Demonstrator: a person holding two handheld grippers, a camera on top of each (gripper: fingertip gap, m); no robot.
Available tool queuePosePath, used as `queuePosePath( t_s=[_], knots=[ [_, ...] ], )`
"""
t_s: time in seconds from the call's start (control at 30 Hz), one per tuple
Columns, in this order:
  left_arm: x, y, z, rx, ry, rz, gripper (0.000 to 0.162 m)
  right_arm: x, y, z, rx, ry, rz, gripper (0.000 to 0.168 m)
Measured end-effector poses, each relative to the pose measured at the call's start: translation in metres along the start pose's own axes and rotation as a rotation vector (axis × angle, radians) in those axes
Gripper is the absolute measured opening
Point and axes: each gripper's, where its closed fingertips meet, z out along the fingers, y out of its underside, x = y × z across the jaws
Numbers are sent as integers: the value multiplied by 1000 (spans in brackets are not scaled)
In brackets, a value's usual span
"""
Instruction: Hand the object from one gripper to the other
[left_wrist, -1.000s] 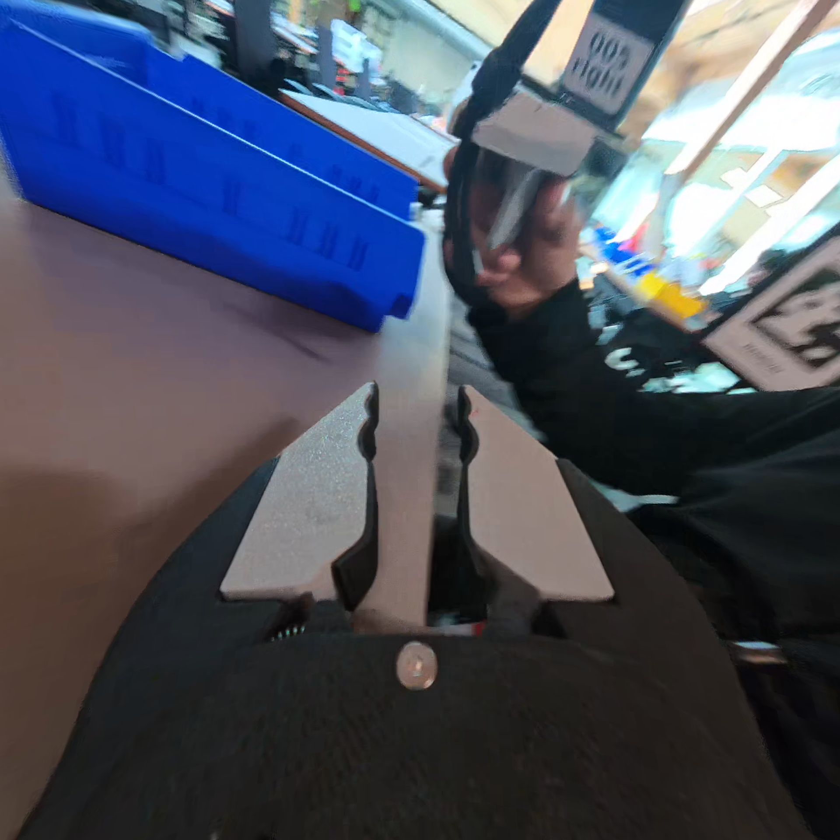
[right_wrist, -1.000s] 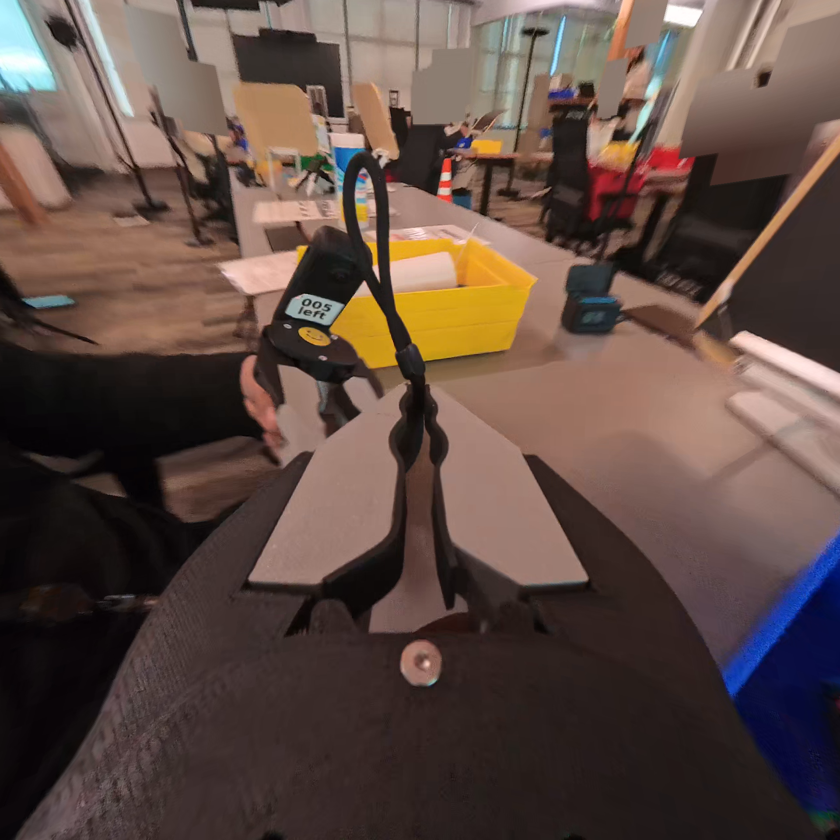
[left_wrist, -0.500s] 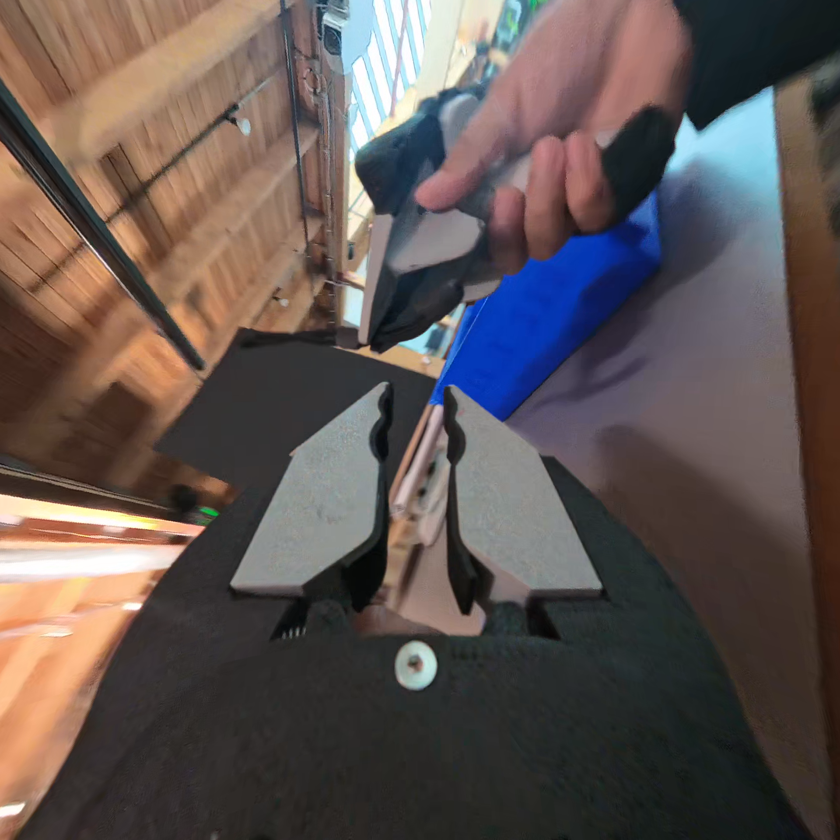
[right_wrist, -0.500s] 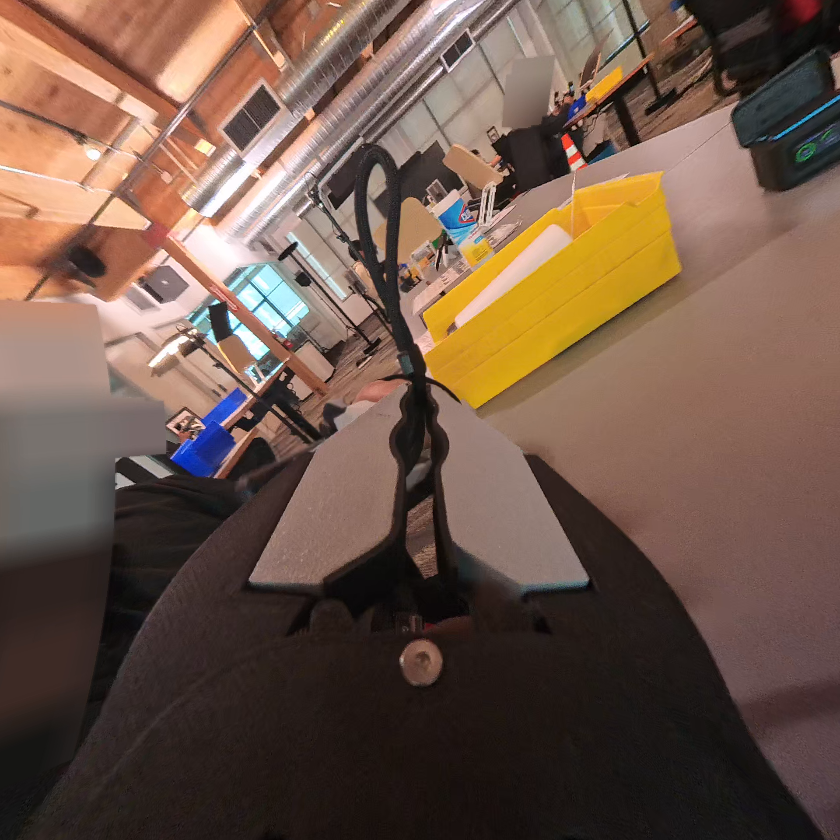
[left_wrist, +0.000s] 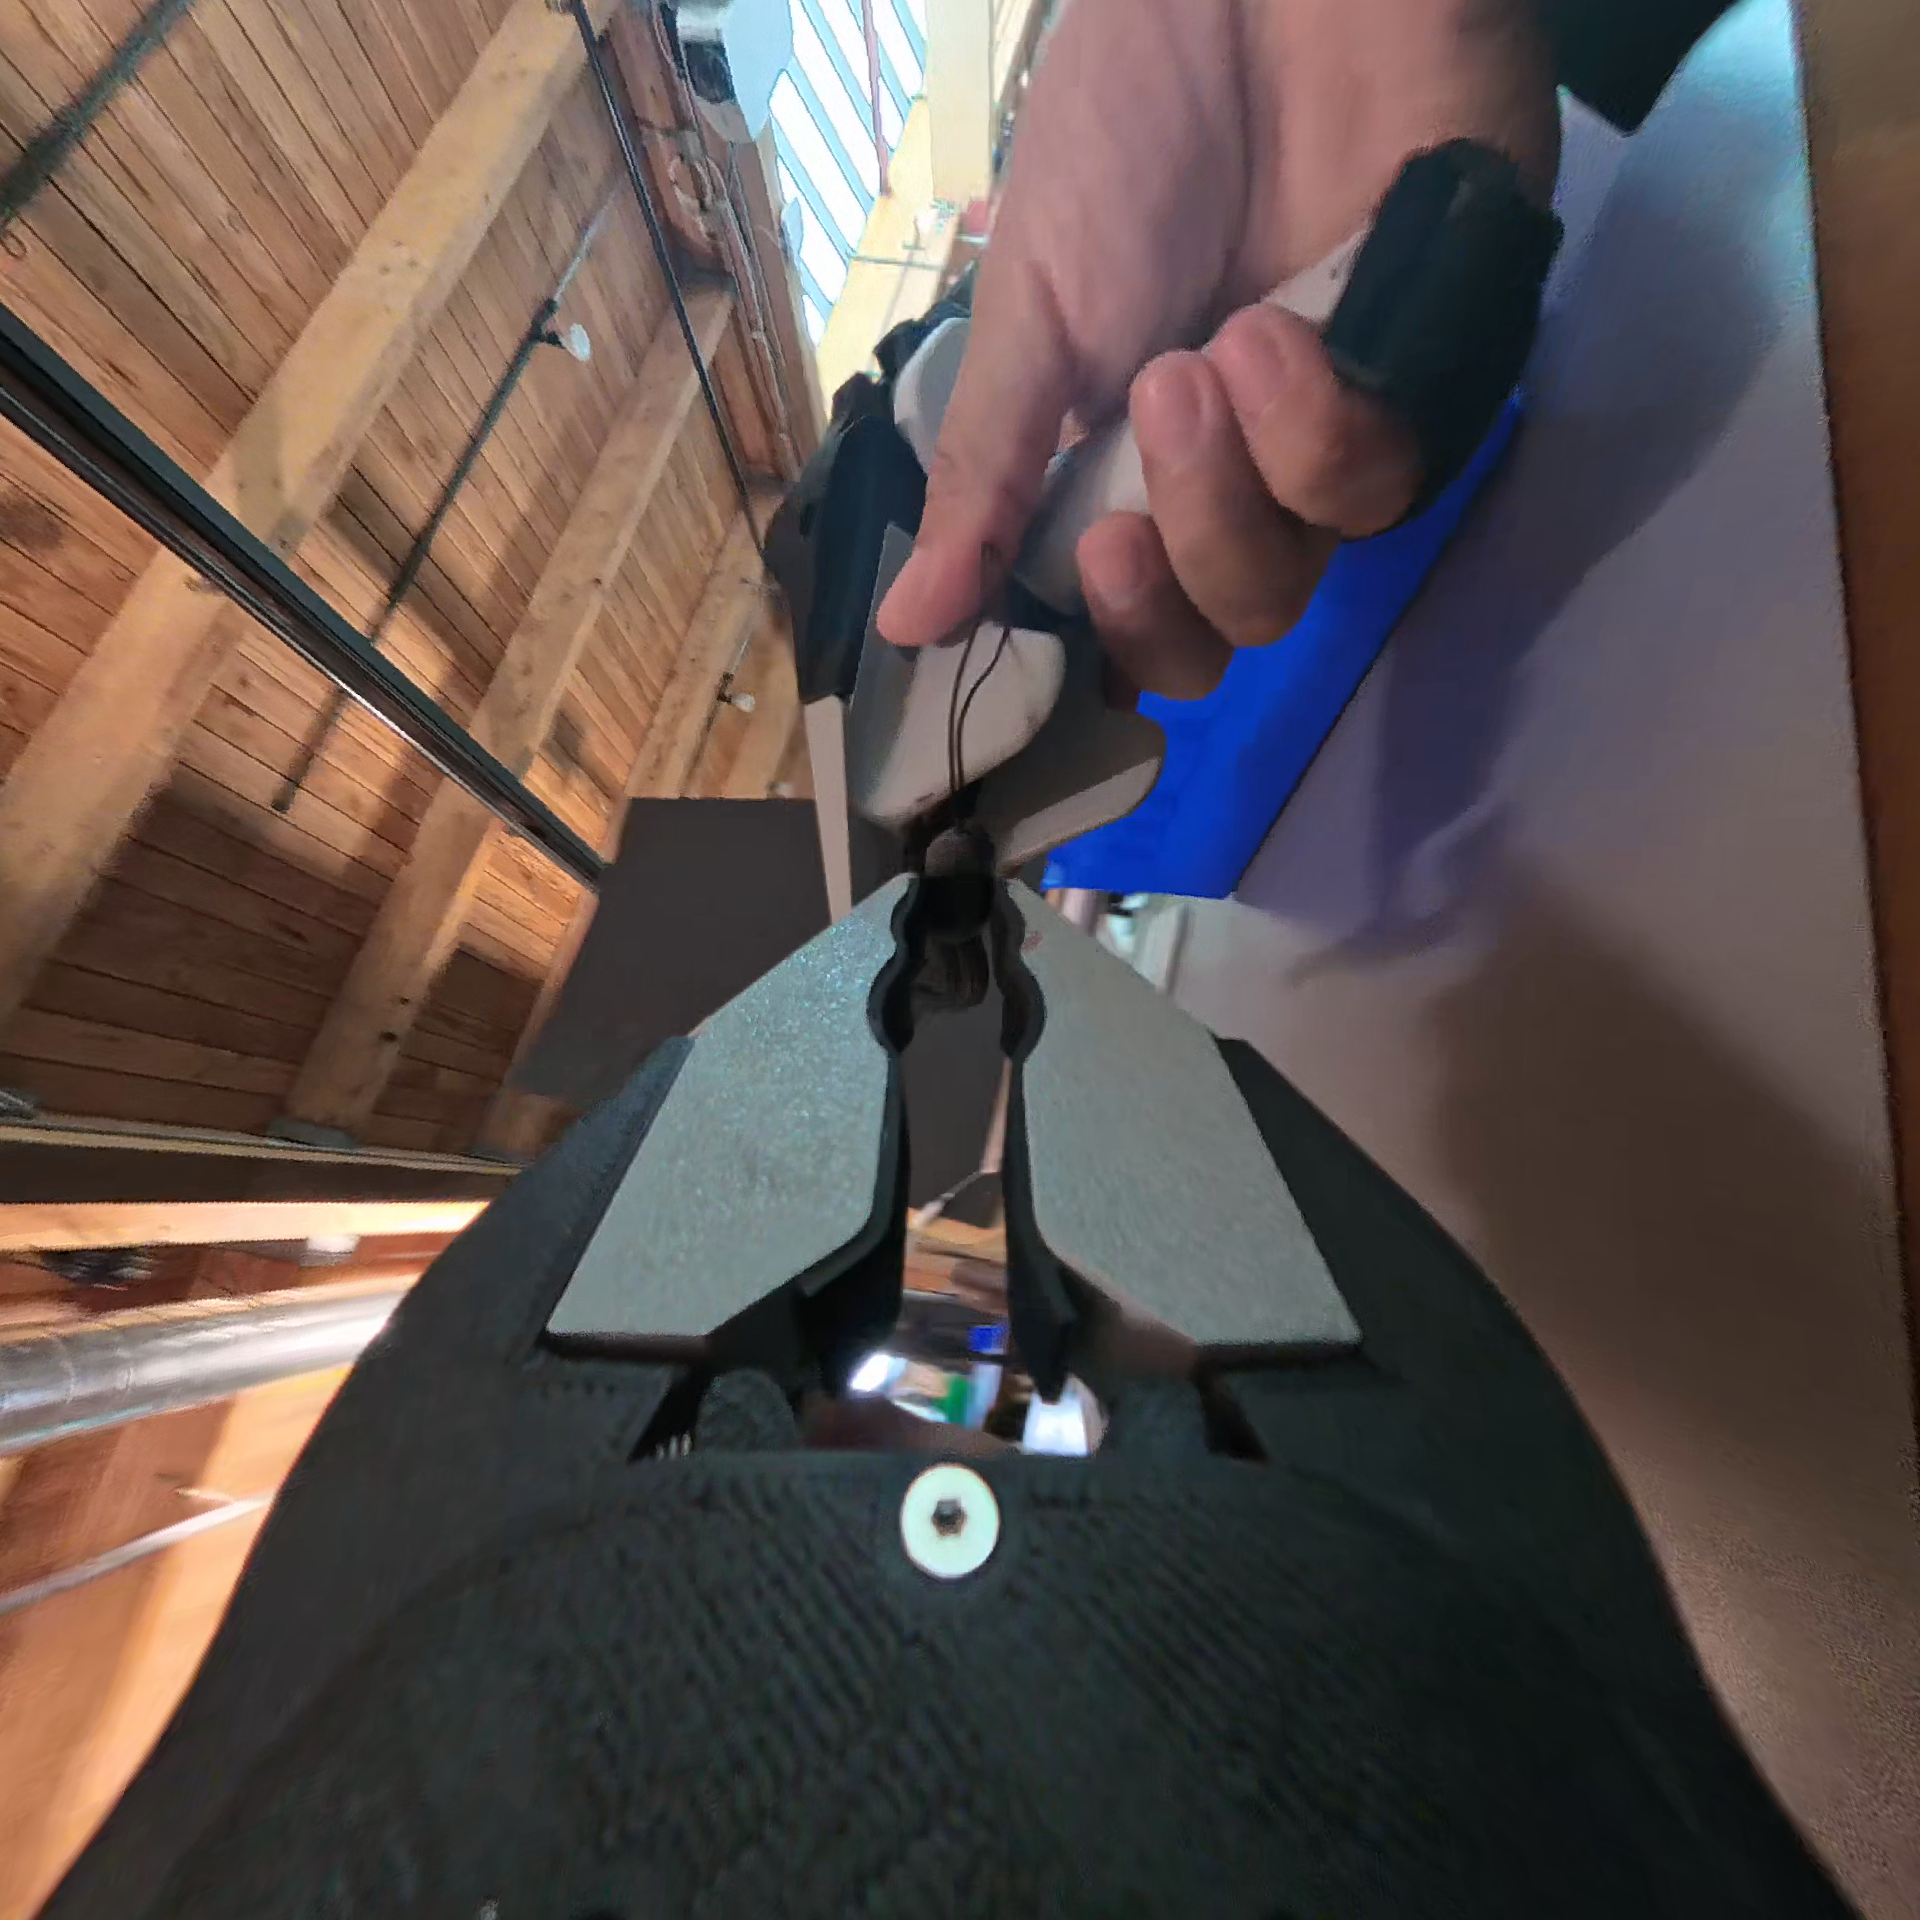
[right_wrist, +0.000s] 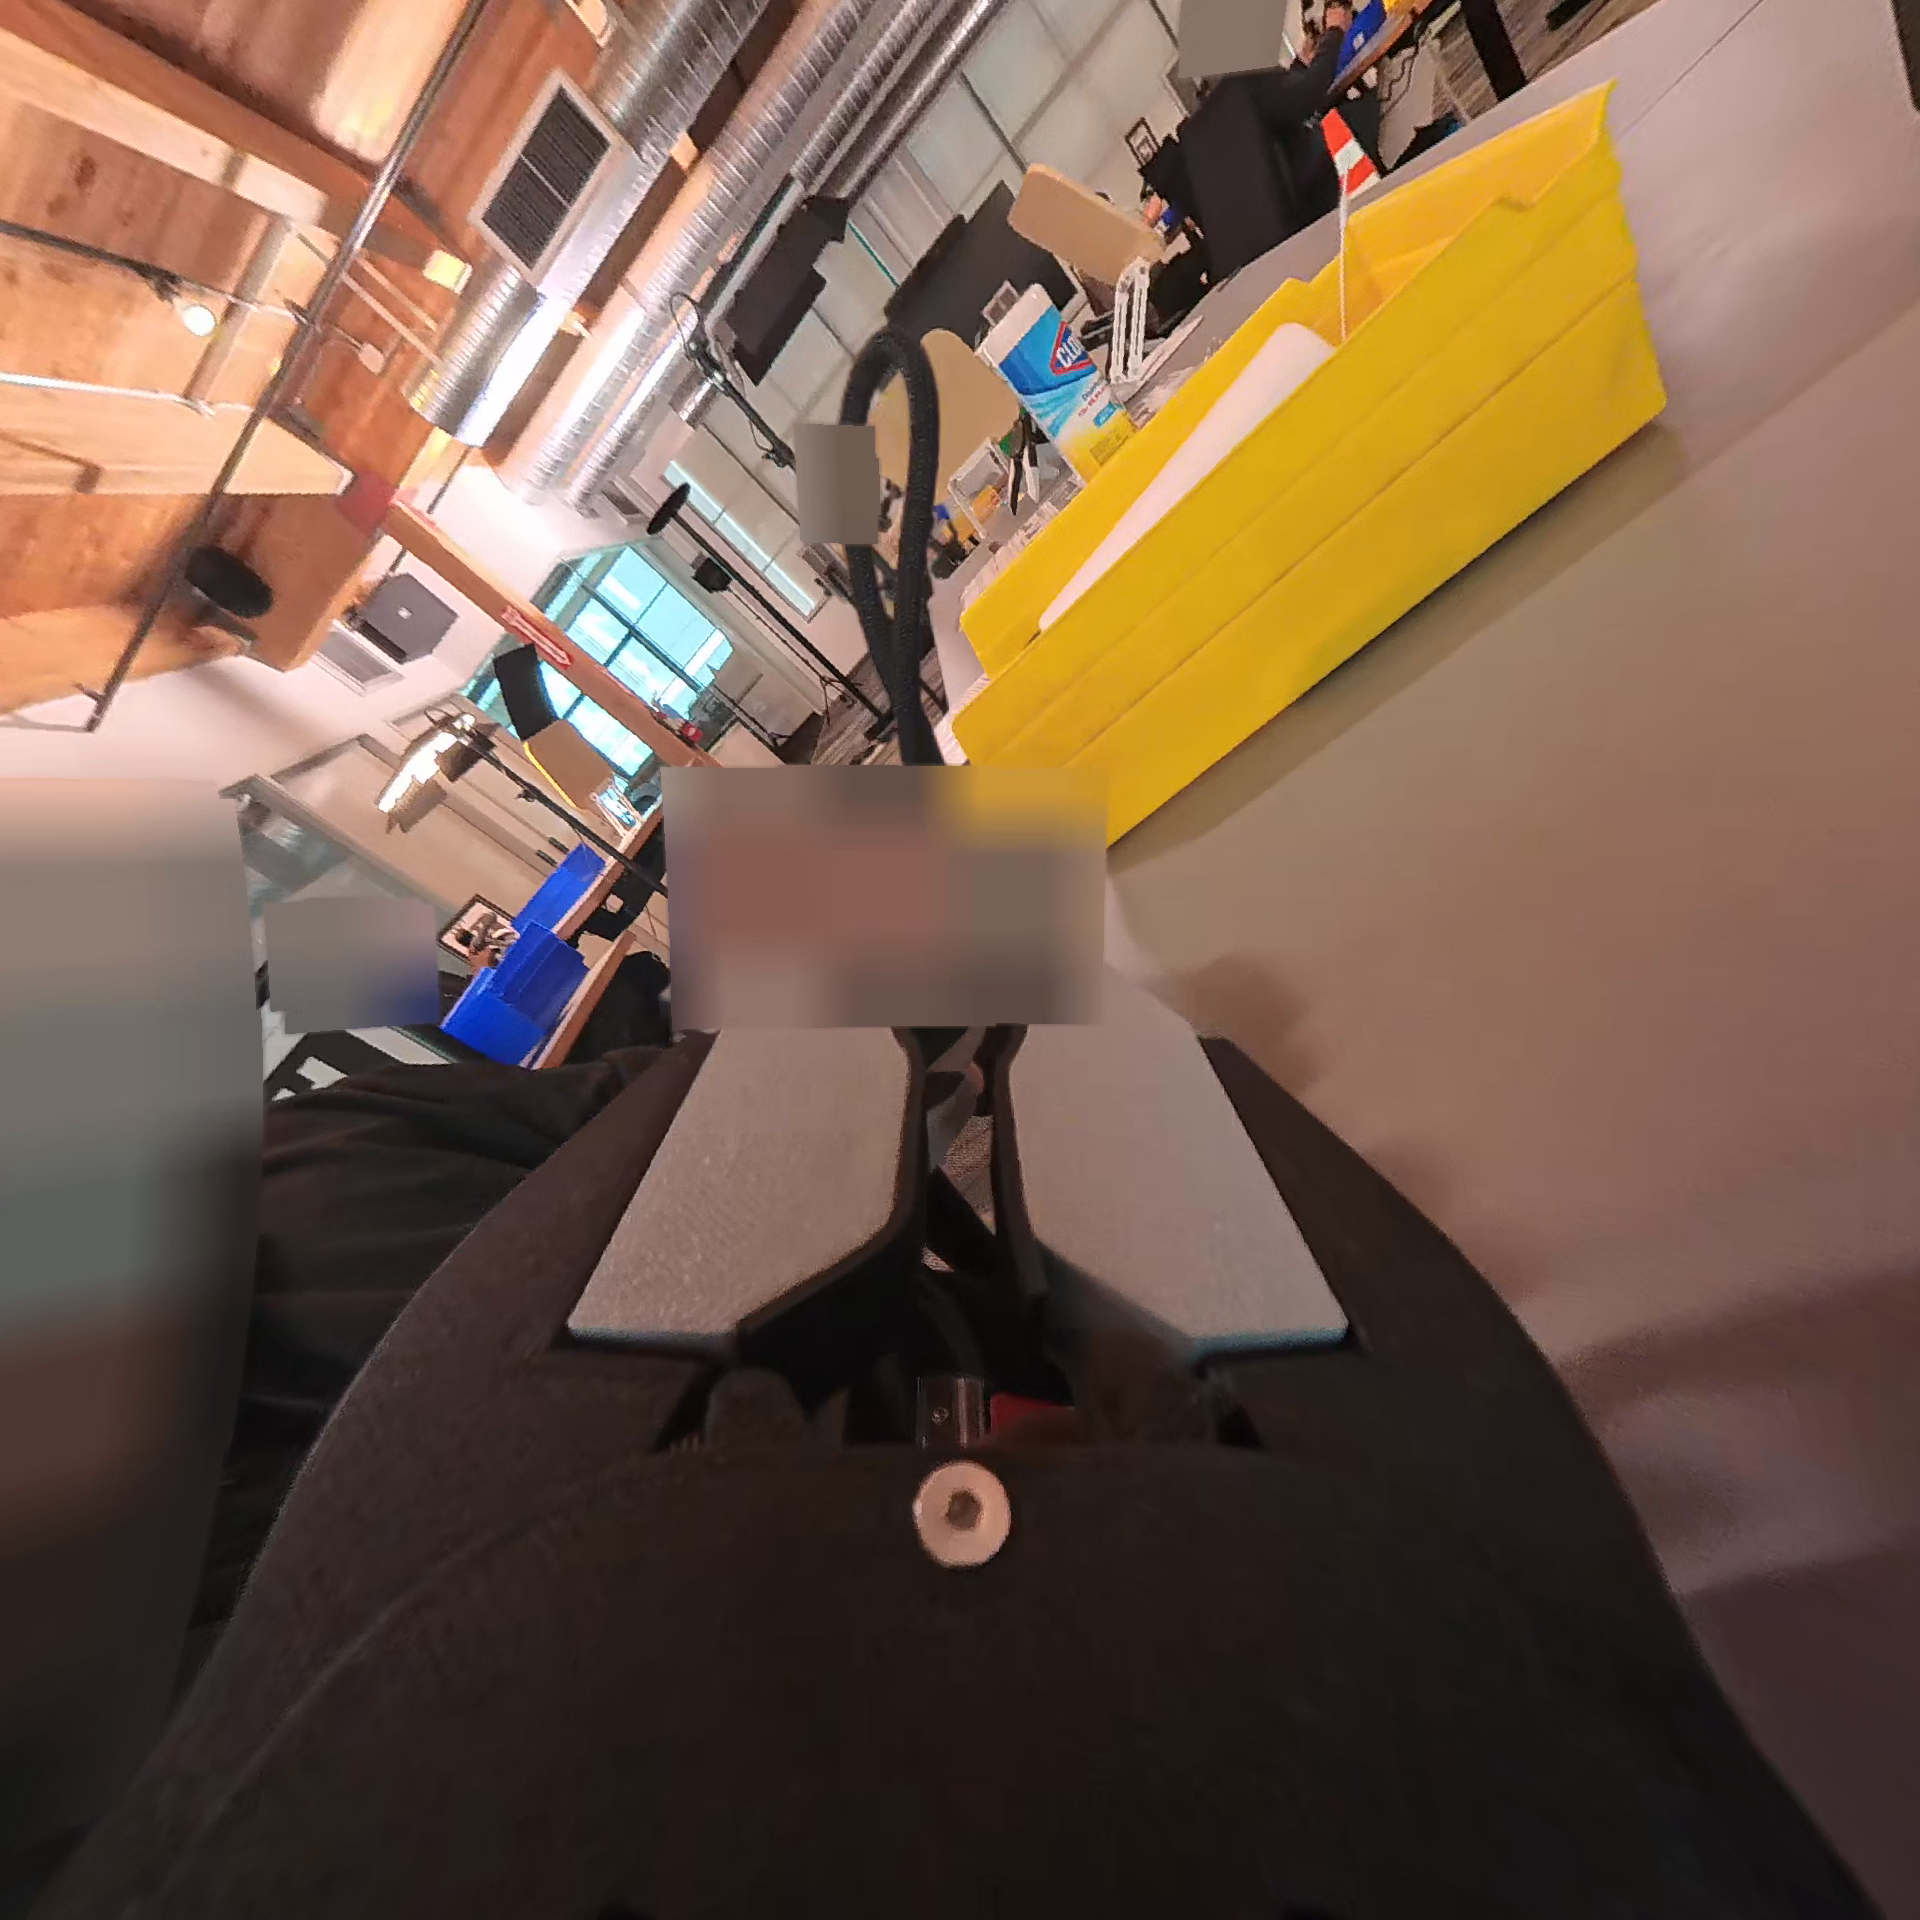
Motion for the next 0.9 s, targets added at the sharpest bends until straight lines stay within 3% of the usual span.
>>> queuePosePath(
  t_s=[0.03,0.2,0.37,0.47,0.57,0.7,0.73,0.77,0.8,0.9],
  knots=[
    [-3,-1,-1,11,21,-94,10,-1,-1,-1,0,-1,-13,2],
    [-47,12,-3,47,29,-659,10,-9,-20,-26,34,16,-118,24],
    [-60,35,-3,61,152,-1215,10,-9,-14,-36,-63,111,-269,48],
    [-58,39,-3,88,238,-1428,9,-22,5,-19,-156,93,-388,58],
    [-56,30,-4,136,331,-1547,10,-16,16,-1,-208,184,-536,59],
    [-51,17,-6,158,426,-1623,10,-1,17,9,-221,344,-702,53],
    [-50,15,-6,159,440,-1647,10,-4,19,11,-224,334,-717,39],
    [-50,15,-6,155,448,-1665,9,-7,22,13,-230,315,-725,12],
    [-48,16,-6,143,451,-1668,10,-8,22,13,-232,305,-726,1],
    [-39,32,-3,42,406,-1584,11,-9,19,8,-219,283,-652,0]
  ],
)
